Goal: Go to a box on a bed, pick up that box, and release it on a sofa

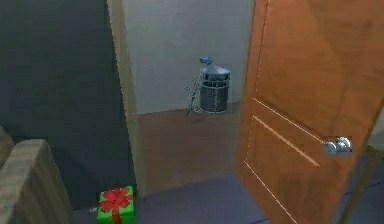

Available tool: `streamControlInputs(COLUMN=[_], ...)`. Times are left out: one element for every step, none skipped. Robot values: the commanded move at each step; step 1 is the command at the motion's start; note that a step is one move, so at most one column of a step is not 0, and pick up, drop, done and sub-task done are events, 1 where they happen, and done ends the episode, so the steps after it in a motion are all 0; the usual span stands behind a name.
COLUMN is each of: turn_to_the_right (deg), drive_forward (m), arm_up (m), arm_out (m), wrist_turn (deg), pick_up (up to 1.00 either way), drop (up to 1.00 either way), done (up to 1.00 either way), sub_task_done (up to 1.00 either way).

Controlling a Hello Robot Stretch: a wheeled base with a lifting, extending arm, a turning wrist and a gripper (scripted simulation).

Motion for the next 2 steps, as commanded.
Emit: streamControlInputs(turn_to_the_right=[0.0, -39.0], drive_forward=[1.00, 0.00], arm_up=[0.00, 0.00], arm_out=[0.00, 0.00], wrist_turn=[0.0, 0.0], pick_up=[0.00, 0.00], drop=[0.00, 0.00], done=[0.00, 0.00], sub_task_done=[0.00, 0.00])
